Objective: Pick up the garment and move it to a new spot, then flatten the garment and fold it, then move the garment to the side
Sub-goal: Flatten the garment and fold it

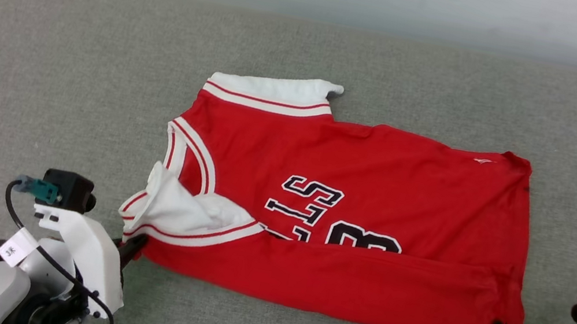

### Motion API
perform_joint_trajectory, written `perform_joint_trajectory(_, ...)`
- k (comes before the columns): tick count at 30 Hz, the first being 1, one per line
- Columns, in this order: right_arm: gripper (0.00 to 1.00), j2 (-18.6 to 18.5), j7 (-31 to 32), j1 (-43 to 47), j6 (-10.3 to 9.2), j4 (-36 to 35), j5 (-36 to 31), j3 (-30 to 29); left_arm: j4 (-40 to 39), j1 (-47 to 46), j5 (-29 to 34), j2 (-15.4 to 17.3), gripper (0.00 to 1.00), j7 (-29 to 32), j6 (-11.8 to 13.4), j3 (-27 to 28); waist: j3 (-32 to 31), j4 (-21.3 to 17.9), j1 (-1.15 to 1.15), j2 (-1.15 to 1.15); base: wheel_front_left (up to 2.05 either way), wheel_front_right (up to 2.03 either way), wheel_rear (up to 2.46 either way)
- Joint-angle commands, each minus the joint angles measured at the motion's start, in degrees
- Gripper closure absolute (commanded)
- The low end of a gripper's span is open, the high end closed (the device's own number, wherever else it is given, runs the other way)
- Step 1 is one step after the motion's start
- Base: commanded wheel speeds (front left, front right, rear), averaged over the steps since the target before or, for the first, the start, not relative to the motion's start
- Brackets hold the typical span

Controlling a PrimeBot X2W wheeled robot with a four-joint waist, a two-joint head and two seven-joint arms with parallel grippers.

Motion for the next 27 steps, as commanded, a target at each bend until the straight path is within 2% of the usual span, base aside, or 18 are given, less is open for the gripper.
perform_joint_trajectory(1,0.00,-0.2,0.7,-1.4,-0.02,-0.2,0.5,0.7,-1.2,-0.7,0.8,0.3,1.00,-0.5,0.4,0.2,0.9,0.7,-0.01,0.00,0.00,0.00,0.00)
perform_joint_trajectory(10,0.00,-0.4,5.3,-3.2,-0.02,8.5,1.9,4.5,-6.3,-0.9,2.6,0.8,1.00,-1.2,1.9,-0.2,3.8,1.4,-0.01,0.00,0.00,0.00,0.00)
perform_joint_trajectory(11,0.72,-0.3,5.5,-3.2,-0.02,9.3,2.1,4.9,-6.4,-0.7,2.7,0.7,1.00,-1.4,1.9,-0.2,3.9,1.4,-0.01,0.00,0.00,0.00,0.00)
perform_joint_trajectory(12,1.00,-0.2,5.9,-3.1,-0.02,10.2,2.5,5.2,-6.4,-0.4,2.6,0.7,1.00,-1.6,1.8,-0.2,3.8,1.4,-0.01,0.00,0.00,0.00,0.00)
perform_joint_trajectory(18,1.00,-1.7,5.0,-3.8,-0.02,10.8,3.5,5.6,-5.5,1.3,2.5,0.2,1.00,-3.2,1.8,-0.2,1.7,1.2,-0.01,0.00,0.00,0.00,0.00)
perform_joint_trajectory(27,1.00,-4.8,3.6,-2.1,-0.02,7.7,4.6,6.8,-5.2,6.0,3.9,0.4,1.00,-7.6,3.3,0.0,-5.5,1.3,-0.01,0.00,0.00,0.00,0.00)
